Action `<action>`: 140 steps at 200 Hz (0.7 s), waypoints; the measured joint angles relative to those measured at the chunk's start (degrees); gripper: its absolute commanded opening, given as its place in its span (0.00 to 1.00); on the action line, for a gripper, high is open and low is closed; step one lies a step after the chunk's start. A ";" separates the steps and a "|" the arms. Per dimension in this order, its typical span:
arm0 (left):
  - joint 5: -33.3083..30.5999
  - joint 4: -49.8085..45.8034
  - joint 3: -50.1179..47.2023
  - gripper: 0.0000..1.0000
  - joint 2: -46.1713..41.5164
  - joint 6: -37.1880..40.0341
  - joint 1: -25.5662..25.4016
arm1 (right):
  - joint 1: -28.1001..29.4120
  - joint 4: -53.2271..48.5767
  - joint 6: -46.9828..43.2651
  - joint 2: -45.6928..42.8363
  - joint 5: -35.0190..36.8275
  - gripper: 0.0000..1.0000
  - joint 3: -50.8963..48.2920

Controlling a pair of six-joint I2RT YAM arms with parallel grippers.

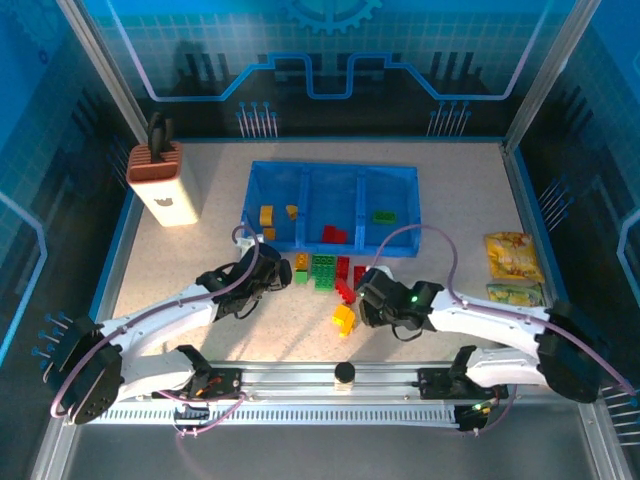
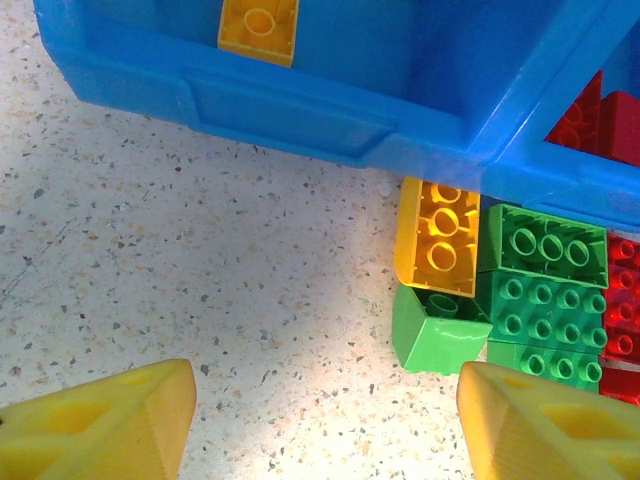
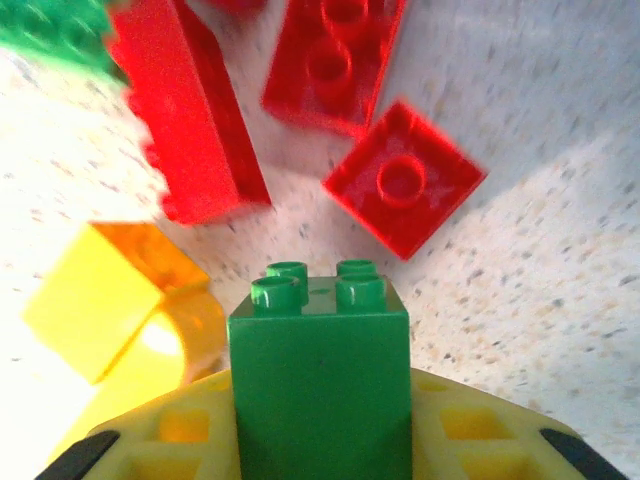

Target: Sort the legos into containers by color

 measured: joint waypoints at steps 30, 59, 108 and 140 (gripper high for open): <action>1.14 0.87 -0.42 0.70 0.00 0.04 0.00 | -12.26 -1.53 -3.80 -3.87 -0.98 0.31 5.14; 3.04 1.57 -0.68 0.70 0.11 0.04 -0.02 | -23.08 -1.62 -7.72 -1.33 -2.82 0.32 10.51; 5.49 2.69 -1.33 0.70 1.46 0.02 -0.46 | -29.31 -2.25 -13.35 13.09 -5.49 0.33 23.28; 6.21 2.97 -1.42 0.70 3.06 0.02 -0.90 | -31.19 -2.36 -14.51 17.92 -6.05 0.71 26.49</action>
